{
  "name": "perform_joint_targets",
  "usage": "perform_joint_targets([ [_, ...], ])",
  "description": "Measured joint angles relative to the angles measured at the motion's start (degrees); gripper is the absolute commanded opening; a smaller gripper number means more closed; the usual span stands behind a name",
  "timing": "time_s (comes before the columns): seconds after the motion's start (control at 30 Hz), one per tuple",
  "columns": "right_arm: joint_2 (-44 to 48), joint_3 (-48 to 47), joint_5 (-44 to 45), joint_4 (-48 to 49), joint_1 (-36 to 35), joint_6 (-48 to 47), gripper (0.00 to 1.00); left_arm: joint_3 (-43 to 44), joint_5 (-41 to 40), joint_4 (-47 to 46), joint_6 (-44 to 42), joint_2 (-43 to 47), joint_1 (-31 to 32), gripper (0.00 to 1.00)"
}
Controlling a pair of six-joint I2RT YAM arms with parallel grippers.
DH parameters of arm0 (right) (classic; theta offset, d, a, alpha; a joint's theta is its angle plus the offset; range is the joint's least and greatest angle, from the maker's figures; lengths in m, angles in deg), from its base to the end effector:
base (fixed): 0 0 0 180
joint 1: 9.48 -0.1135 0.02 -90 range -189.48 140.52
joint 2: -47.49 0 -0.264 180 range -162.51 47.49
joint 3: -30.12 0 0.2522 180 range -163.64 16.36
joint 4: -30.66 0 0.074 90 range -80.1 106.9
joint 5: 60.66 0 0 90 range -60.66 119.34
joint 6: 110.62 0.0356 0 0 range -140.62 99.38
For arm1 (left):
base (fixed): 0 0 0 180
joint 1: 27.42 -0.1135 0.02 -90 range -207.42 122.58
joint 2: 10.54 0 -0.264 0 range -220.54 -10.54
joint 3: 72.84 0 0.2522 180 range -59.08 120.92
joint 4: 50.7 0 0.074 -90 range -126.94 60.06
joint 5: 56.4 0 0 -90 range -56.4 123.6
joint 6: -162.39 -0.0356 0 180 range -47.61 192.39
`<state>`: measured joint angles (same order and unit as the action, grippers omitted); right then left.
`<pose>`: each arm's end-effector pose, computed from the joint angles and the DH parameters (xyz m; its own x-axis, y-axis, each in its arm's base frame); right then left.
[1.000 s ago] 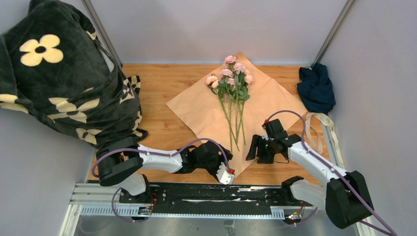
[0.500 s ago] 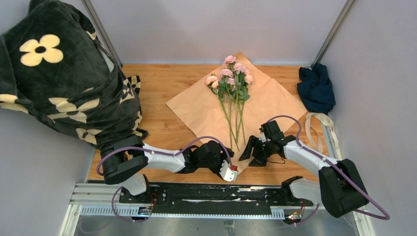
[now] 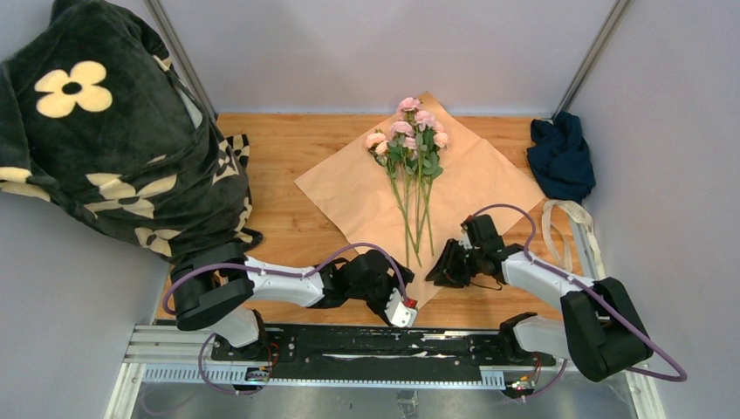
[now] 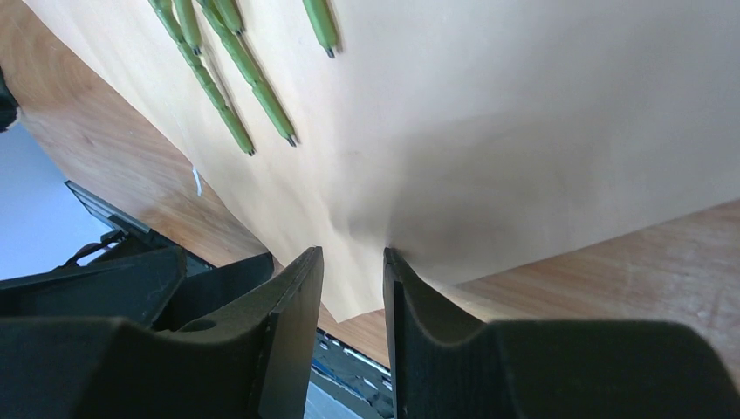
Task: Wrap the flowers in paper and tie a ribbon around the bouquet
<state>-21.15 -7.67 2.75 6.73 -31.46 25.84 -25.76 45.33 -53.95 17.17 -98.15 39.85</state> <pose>0.1808 0.0902 0.1436 -0.9380 0.3204 -0.1322 0.1537 0.7263 0.6700 0.1043 -0.2678 0.1474 0.6596 0.5069 -0.5550 0.7430 -0.3282 0.5833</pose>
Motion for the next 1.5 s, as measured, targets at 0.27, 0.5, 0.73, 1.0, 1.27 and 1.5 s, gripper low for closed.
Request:
perform_joint_targets([
  [0.27,1.0,-2.0,0.2,-1.3,0.0,-3.7,0.46,0.5,0.2,-1.4,-2.9,-1.4,0.0,0.81],
  [0.5,8.9,-6.3,2.0,-6.4,0.0,-11.7,0.58,0.9,-4.1,-3.9,-1.8,-3.8,0.0,0.47],
  [0.73,7.0,-12.5,0.4,-12.9,0.0,-22.3,0.65,0.9,-7.0,-4.0,-0.3,-4.0,0.0,0.05],
  [1.0,17.0,-17.4,4.6,-12.5,-0.1,-41.9,0.68,0.9,-6.1,-4.3,5.2,-4.0,-3.5,0.0],
  [1.27,26.2,-4.0,0.7,-6.6,-9.3,-67.1,0.69,5.7,2.3,-0.6,17.7,-3.7,-9.8,0.0],
  [1.5,19.8,-0.6,5.1,-2.8,-18.4,-76.1,0.7,6.4,8.4,4.2,26.6,-2.2,-12.9,0.0],
])
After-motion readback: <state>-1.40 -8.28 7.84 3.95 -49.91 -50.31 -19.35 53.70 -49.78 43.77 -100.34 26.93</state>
